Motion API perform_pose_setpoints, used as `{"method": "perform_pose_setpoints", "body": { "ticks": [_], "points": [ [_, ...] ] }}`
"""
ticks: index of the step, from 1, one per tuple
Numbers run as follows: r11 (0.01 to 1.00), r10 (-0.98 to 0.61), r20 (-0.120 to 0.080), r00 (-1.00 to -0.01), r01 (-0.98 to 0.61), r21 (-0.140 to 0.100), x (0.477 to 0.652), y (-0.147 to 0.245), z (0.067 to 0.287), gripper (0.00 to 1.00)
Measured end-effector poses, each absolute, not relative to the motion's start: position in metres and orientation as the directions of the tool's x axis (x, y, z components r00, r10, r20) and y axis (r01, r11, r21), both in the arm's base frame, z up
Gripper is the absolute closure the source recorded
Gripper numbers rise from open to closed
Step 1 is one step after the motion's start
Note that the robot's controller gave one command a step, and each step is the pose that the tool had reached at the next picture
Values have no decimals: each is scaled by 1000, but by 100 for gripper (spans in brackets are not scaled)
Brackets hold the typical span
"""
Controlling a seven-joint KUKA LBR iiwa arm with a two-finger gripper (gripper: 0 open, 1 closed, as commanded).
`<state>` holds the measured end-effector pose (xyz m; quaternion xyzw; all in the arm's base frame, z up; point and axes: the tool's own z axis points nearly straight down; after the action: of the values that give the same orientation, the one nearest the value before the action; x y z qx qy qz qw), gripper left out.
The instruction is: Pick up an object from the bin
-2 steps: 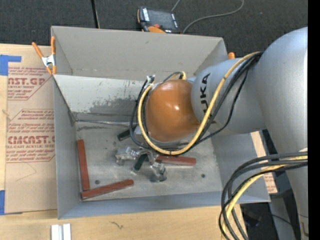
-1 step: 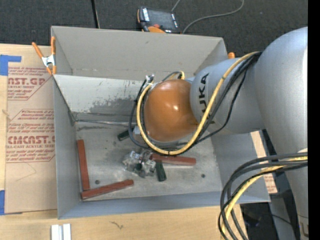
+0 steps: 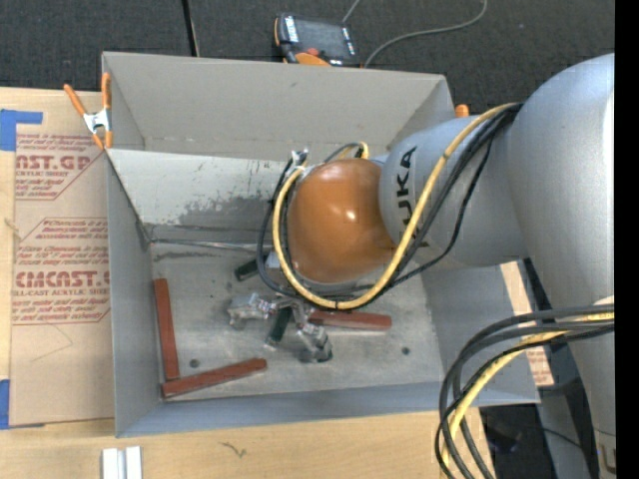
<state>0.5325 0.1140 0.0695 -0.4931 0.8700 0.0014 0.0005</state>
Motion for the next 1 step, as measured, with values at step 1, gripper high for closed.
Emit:
{"method": "perform_pose_setpoints", "body": {
  "ticks": [1],
  "points": [
    [514, -858, -3, -514, -858, 2, 533, 114, 70, 100]
  ]
}}
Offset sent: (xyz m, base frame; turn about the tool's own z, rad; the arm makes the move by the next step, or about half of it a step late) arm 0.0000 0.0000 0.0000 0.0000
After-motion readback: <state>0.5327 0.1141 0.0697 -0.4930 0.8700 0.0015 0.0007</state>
